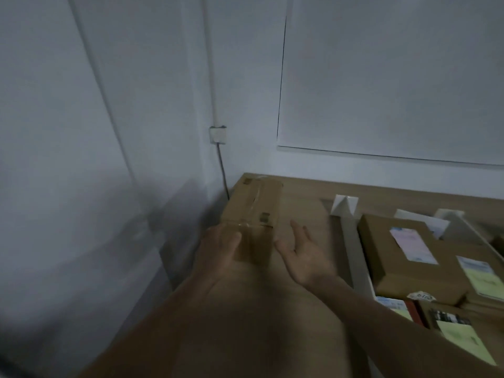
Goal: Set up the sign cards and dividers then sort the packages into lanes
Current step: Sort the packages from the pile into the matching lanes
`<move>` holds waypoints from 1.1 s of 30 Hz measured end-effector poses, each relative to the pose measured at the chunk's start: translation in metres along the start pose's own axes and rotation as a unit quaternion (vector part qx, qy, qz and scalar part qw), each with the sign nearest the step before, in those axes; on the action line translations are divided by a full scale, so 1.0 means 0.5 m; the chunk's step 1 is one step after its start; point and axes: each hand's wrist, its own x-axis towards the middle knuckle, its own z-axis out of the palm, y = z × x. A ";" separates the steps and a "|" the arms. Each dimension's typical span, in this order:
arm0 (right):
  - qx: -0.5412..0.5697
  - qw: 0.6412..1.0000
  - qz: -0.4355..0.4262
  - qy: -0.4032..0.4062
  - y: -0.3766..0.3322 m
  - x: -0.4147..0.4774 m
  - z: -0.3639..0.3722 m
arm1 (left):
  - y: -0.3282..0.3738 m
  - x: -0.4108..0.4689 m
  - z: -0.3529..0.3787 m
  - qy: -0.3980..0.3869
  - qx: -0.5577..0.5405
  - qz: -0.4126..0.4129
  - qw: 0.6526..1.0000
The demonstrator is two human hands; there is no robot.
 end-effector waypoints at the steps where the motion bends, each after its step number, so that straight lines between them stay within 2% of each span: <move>1: -0.001 1.000 0.012 -0.006 -0.008 0.020 0.014 | -0.010 0.033 0.001 -0.004 -0.007 0.010 1.000; 5: 0.030 0.998 0.044 -0.019 -0.039 0.103 0.072 | -0.044 0.149 0.007 -0.020 -0.026 0.023 0.999; 12: 0.106 0.988 0.108 -0.018 -0.055 0.244 0.166 | -0.094 0.299 0.027 -0.047 -0.044 -0.050 0.997; 19: 0.144 0.980 0.133 -0.032 -0.053 0.276 0.192 | -0.125 0.363 0.073 -0.092 -0.063 -0.077 0.991; 24: 0.186 0.971 0.151 0.011 -0.046 0.263 0.198 | -0.129 0.350 0.085 -0.039 -0.101 -0.075 0.991; 28: 0.247 0.950 0.187 0.030 -0.042 0.227 0.192 | -0.134 0.314 0.089 0.011 -0.116 -0.058 0.991; 30: 0.299 0.929 0.216 0.032 -0.039 0.200 0.190 | -0.126 0.281 0.086 0.039 -0.107 -0.036 0.993; 33: 0.315 0.915 0.253 0.001 -0.050 0.131 0.178 | -0.108 0.207 0.082 0.081 -0.081 0.028 0.993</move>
